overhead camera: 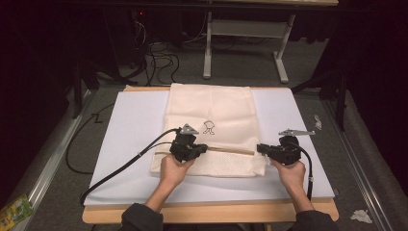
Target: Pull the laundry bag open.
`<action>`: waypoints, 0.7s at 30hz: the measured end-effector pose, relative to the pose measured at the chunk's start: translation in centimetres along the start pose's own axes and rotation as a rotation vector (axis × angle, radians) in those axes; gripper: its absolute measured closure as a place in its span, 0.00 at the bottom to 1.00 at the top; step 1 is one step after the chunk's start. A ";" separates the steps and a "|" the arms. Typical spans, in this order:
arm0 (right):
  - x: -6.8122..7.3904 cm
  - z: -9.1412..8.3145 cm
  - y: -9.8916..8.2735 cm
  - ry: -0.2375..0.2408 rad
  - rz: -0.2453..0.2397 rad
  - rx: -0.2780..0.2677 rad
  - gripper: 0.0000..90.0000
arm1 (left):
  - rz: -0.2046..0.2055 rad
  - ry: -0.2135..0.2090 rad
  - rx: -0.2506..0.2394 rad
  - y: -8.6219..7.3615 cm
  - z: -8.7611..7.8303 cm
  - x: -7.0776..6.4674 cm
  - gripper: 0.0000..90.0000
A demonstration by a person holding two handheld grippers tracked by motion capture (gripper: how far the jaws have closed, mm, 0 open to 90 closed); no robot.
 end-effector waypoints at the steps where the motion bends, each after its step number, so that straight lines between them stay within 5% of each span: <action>1: 0.0 0.0 0.0 0.000 -0.001 0.002 0.96 | 0.003 0.007 0.001 0.0 -0.1 0.0 0.97; 21: -0.2 0.0 0.0 -0.017 -0.004 0.001 0.96 | -0.046 0.054 -0.030 -1.2 -2.5 2.3 0.97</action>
Point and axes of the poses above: each handheld gripper's, and its own axes: z roughly forward along the jaws, y roughly out of its top, x roughly to its left, the point moved 5 cm from there along z, roughly forward along the jaws, and after that the axes turned 11 degrees about z, right-handed, at the moved point
